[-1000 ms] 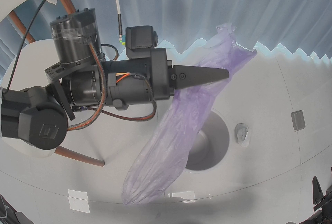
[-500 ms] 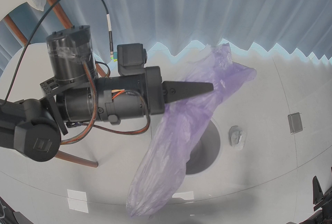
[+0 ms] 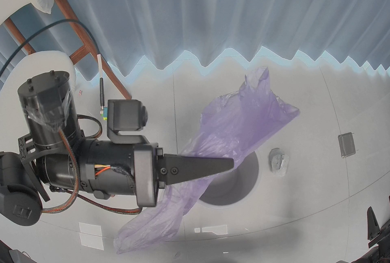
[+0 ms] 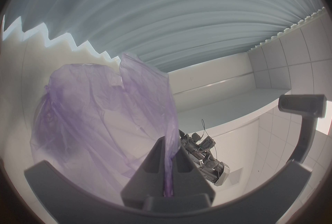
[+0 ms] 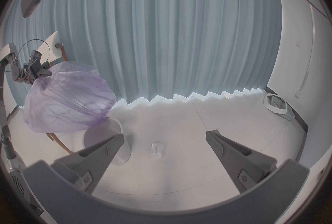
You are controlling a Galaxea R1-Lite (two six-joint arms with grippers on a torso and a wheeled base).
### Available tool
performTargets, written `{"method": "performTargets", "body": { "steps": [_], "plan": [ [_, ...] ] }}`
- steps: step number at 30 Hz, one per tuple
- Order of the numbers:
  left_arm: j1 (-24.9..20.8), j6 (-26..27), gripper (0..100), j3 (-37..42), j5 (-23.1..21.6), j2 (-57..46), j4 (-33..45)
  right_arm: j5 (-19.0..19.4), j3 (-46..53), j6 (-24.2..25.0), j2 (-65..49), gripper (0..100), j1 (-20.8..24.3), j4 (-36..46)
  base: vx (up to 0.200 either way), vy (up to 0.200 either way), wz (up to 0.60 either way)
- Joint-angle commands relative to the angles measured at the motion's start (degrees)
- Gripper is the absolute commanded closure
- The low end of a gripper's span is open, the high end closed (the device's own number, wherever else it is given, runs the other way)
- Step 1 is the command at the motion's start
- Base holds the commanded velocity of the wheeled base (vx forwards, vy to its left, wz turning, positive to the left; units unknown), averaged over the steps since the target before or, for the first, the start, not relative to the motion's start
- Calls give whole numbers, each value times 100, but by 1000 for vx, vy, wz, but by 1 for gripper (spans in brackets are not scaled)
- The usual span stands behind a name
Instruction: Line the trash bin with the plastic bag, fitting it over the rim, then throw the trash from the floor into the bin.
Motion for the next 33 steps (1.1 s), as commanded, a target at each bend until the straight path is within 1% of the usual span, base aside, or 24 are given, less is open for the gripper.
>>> {"method": "performTargets", "body": {
  "steps": [1, 7, 10, 12, 18, 25, 28, 30, 31, 33],
  "plan": [
    [-57, 114, 100, 172, -9, -163, -32, -2, 101, 0, -96, 0, 1, -1, 0, 0, 0],
    [-163, 167, 100, 75, -9, -93, -40, -2, 101, 0, -96, 0, 1, -1, 0, 0, 0],
    [-505, 158, 100, -162, 17, -119, -32, -2, 101, 0, -96, 0, -7, -1, 0, 0, 0],
    [-690, 167, 100, -171, 26, -101, -32, -2, 101, 0, -96, 0, 1, -1, 0, 0, 0],
    [-743, 202, 100, -118, 35, 48, -40, -2, 101, 0, -96, 0, 1, -1, 0, 0, 0],
    [-567, 351, 100, -118, 44, 215, -32, -2, 101, 0, -96, 0, 1, -1, 0, 0, 0],
    [-242, 369, 100, -56, 35, 435, -32, -2, 101, 0, -96, 0, -7, -1, 0, 0, 0],
    [-66, 395, 100, -162, 44, 567, -32, -2, 101, 0, -96, 0, -7, -1, 0, 0, 0],
    [-66, 395, 100, -162, 44, 567, -32, -2, 101, 0, -96, 0, -7, -1, 0, 0, 0],
    [171, 510, 100, -417, 44, 769, 47, -2, 101, 0, -96, 0, 1, -1, 0, 0, 0]
  ]
}}
